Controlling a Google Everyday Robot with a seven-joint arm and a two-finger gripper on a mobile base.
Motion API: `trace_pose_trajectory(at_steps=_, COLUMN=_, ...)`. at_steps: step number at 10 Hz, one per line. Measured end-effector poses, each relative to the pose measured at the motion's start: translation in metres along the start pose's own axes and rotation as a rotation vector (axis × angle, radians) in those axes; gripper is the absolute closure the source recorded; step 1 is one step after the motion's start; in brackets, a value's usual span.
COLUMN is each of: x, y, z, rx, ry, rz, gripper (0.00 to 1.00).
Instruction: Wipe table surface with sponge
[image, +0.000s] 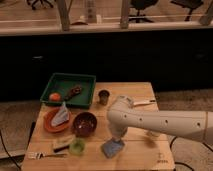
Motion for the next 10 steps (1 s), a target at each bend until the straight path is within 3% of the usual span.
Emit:
trace_pose_trajectory(at_steps=3, x=0.039, y=0.014, z=0.000, rx=-0.047, ry=0.071, rz=0.060, gripper=1.00)
trace_pose_trajectory(at_steps=5, x=0.066, y=-0.002, z=0.001, rx=-0.053, ry=0.106, rz=0.095, gripper=1.00)
trace_pose_trajectory(at_steps=7, x=0.084, y=-0.023, z=0.002, rx=-0.033, ry=0.115, rz=0.104, gripper=1.00)
trace_pose_trajectory(at_steps=9, x=0.077, y=-0.041, z=0.004, rx=-0.011, ry=0.099, rz=0.080, gripper=1.00)
trace_pose_trajectory(at_steps=10, x=0.062, y=-0.052, z=0.005, rx=0.007, ry=0.075, rz=0.054, gripper=1.00)
